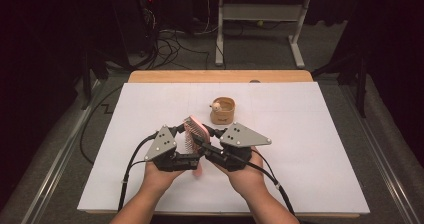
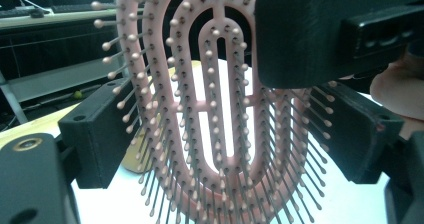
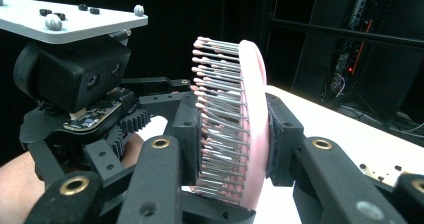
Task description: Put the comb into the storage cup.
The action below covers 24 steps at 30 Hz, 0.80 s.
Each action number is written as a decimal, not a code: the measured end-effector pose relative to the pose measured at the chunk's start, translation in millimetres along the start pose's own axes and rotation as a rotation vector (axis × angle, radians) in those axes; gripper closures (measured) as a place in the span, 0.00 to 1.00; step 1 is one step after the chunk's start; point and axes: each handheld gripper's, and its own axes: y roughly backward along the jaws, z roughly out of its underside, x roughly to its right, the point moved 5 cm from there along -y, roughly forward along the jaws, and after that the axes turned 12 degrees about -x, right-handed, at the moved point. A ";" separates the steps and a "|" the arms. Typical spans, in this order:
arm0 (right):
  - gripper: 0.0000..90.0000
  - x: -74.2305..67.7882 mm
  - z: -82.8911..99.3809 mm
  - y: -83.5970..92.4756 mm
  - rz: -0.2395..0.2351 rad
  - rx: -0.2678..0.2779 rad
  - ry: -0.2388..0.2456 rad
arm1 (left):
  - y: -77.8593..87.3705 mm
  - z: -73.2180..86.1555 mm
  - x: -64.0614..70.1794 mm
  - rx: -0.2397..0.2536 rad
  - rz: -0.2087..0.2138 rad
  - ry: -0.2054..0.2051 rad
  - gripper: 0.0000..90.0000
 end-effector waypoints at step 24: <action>0.75 11.5 -4.8 7.8 0.033 0.004 0.001 | -3.1 2.2 -0.9 -0.010 0.046 0.035 0.12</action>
